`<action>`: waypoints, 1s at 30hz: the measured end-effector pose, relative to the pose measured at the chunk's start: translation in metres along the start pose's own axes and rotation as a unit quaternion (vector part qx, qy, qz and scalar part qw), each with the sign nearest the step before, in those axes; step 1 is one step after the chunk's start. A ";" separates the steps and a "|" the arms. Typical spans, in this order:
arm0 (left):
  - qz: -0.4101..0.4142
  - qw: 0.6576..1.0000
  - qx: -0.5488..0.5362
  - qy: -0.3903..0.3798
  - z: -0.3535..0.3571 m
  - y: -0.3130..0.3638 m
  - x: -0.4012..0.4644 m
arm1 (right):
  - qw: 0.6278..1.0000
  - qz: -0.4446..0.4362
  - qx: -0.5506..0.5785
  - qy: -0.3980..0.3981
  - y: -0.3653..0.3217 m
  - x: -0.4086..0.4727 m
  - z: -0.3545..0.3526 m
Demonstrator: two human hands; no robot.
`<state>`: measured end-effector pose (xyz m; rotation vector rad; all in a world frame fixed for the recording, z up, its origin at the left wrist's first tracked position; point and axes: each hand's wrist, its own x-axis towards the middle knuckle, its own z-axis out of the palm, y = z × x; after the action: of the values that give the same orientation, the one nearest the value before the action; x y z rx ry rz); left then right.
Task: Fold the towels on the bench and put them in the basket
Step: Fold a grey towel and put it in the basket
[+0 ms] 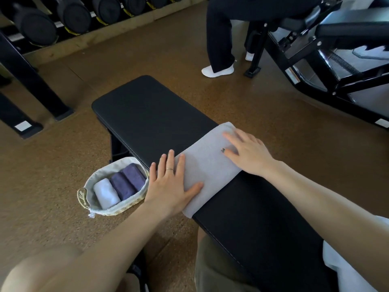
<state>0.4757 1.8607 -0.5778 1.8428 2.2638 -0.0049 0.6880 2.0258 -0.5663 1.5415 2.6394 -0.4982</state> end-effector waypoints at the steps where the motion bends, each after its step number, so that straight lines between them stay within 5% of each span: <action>1: -0.026 0.999 -0.017 0.008 -0.001 0.000 -0.002 | 0.997 0.064 0.047 0.005 0.005 0.002 -0.003; 6: -0.175 0.954 -0.235 0.062 -0.013 -0.009 -0.016 | 0.957 0.194 0.214 0.026 0.024 0.009 -0.012; 8: -0.260 0.881 -0.394 0.021 -0.018 -0.017 -0.021 | 0.948 0.205 0.240 0.039 0.027 0.009 -0.017; 11: -0.317 0.706 -0.619 -0.132 -0.015 -0.014 -0.035 | 0.937 0.206 0.276 0.054 0.025 0.010 -0.024; 12: -0.302 0.689 -0.635 -0.177 -0.011 -0.012 -0.040 | 0.935 0.203 0.287 0.055 0.023 0.009 -0.026; 15: -0.278 0.697 -0.635 -0.182 -0.001 -0.010 -0.046 | 0.929 0.204 0.302 0.059 0.023 0.001 -0.028; 19: -0.296 0.716 -0.627 -0.077 -0.016 -0.022 -0.036 | 0.915 0.226 0.332 0.026 0.027 -0.030 -0.031; 25: -0.171 0.890 -0.422 0.027 -0.042 -0.036 -0.020 | 0.905 0.249 0.341 -0.050 0.024 -0.112 -0.021; 30: -0.045 0.970 -0.239 0.027 -0.037 -0.037 0.000 | 0.882 0.279 0.378 -0.041 0.011 -0.170 0.002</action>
<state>0.4337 1.8584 -0.5464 1.5000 2.1346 0.5333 0.7825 1.8877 -0.5376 2.2603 1.8338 -1.5941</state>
